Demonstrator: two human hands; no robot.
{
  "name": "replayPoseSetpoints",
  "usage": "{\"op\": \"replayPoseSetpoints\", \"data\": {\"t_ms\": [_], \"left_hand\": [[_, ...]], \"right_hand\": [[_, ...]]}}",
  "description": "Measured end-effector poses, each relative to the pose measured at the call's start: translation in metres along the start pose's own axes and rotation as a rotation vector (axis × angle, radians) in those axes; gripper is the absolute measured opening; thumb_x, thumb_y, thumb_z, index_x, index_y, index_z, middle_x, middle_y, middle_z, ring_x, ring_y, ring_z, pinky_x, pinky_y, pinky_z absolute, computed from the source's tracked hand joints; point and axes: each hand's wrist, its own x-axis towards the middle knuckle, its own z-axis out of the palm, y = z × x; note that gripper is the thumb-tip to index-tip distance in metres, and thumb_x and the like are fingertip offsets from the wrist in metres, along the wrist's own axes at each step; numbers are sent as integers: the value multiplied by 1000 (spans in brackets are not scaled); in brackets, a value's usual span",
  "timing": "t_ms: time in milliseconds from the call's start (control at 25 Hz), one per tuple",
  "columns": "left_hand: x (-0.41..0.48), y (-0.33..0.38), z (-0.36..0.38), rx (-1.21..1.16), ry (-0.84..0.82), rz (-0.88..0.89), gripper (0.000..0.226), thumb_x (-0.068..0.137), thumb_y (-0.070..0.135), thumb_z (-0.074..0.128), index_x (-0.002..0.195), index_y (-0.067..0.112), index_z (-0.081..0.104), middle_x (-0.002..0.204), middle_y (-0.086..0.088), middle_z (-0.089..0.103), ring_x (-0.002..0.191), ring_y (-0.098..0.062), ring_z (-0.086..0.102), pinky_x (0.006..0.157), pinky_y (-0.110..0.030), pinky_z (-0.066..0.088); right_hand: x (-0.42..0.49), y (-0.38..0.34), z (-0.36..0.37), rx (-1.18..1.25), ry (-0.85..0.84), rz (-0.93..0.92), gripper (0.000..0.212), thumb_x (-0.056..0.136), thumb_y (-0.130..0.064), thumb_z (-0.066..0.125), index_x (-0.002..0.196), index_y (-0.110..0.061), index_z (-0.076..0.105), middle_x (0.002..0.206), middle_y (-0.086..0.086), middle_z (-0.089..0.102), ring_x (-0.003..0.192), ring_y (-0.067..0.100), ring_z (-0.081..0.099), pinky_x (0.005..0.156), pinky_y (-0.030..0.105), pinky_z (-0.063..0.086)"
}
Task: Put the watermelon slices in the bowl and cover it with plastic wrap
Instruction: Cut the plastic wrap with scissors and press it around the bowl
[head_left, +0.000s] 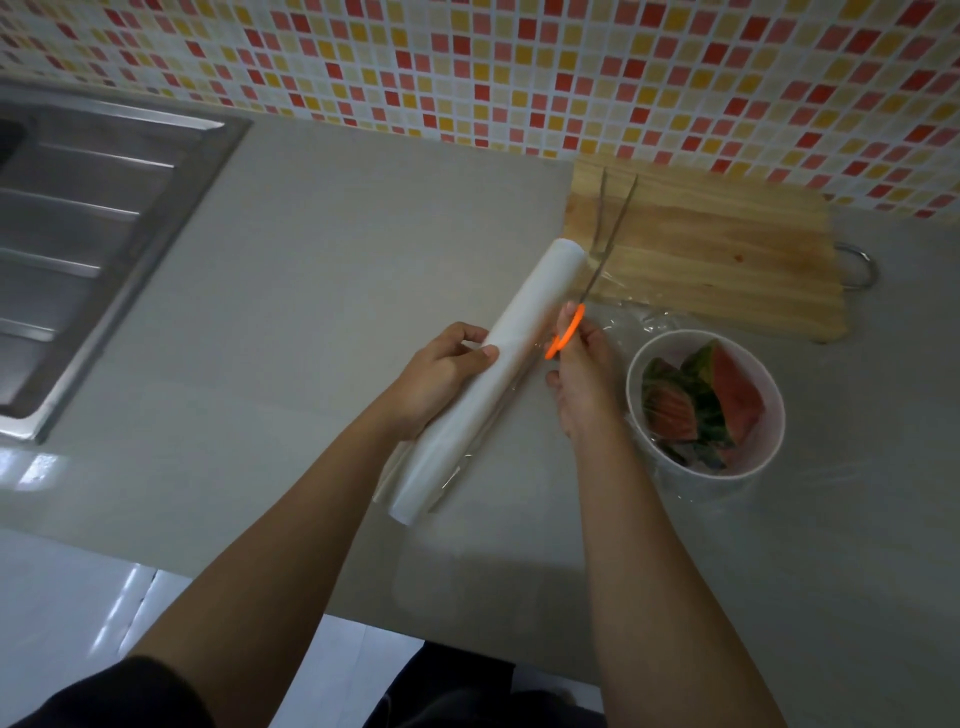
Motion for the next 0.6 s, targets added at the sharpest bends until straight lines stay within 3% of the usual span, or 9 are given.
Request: {"op": "replayPoseSetpoints", "data": {"t_ms": [200, 360, 480, 600], "left_hand": [[-9, -7, -19, -49, 68, -23, 23, 73, 42, 61, 92, 29, 64, 101, -12, 66, 86, -26, 62, 79, -38, 48], [-14, -11, -23, -110, 264, -10, 31, 83, 42, 56, 108, 26, 66, 110, -10, 69, 100, -31, 66, 93, -47, 52], [-17, -15, -24, 56, 353, 28, 33, 93, 39, 48, 118, 24, 64, 113, -1, 67, 101, -22, 63, 92, -37, 49], [-17, -19, -24, 215, 372, 93, 32, 98, 31, 41, 113, 16, 65, 100, -2, 62, 100, -23, 55, 81, -28, 38]], "right_hand": [[5, -2, 11, -58, 15, 8, 31, 93, -36, 49, 66, -22, 49, 57, -3, 40, 38, 1, 28, 35, 15, 21], [-30, 24, 16, -368, 13, -20, 19, 87, -32, 61, 81, -14, 62, 61, -1, 56, 47, -1, 48, 49, 18, 39], [-58, 39, 10, -675, -26, -100, 24, 86, -31, 60, 77, -9, 63, 64, 7, 64, 61, 19, 60, 59, 30, 44], [-64, 38, 9, -978, -8, -239, 28, 84, -30, 60, 74, -4, 64, 71, 15, 66, 70, 32, 60, 60, 35, 34]]}}
